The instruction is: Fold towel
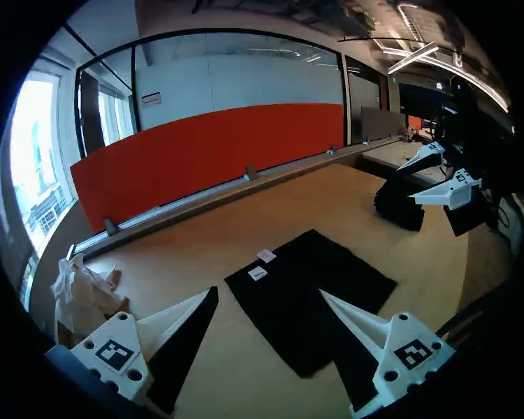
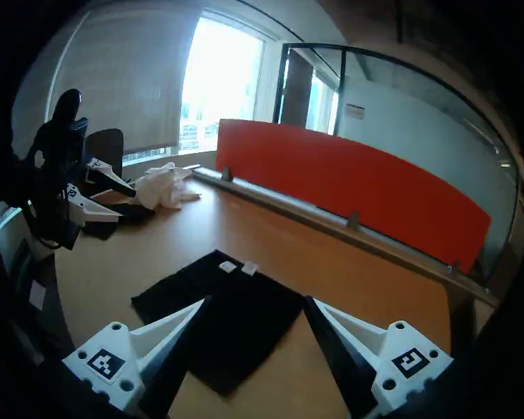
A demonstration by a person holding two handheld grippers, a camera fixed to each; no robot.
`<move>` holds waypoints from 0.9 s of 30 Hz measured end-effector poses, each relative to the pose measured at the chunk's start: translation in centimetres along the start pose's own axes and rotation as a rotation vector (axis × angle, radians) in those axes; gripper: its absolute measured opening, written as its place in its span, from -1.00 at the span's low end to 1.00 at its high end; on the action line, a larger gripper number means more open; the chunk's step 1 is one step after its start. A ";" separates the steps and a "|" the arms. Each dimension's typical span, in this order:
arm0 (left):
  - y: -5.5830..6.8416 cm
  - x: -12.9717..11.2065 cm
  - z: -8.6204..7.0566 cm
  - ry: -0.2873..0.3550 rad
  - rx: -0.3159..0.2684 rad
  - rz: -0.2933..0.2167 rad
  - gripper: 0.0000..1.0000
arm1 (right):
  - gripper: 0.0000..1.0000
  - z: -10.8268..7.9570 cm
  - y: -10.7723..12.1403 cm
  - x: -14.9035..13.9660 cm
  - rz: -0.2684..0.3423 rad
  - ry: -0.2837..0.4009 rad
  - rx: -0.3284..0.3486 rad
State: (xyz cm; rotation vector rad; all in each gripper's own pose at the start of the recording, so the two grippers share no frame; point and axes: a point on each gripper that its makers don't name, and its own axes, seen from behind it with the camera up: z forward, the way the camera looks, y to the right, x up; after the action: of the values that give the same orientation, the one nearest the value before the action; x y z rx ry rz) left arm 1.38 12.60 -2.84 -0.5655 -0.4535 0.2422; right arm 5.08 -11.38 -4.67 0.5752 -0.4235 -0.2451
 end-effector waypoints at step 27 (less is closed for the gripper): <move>4.4 -15.2 5.7 -0.260 -0.098 -0.009 0.93 | 1.00 5.8 -4.6 -15.0 0.025 -0.217 0.085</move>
State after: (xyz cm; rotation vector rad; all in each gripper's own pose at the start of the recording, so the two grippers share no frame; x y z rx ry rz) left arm -15.05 13.66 -6.28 -0.6308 -0.7230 0.2873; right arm -11.29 -12.75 -7.66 0.6287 -0.6526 -0.2676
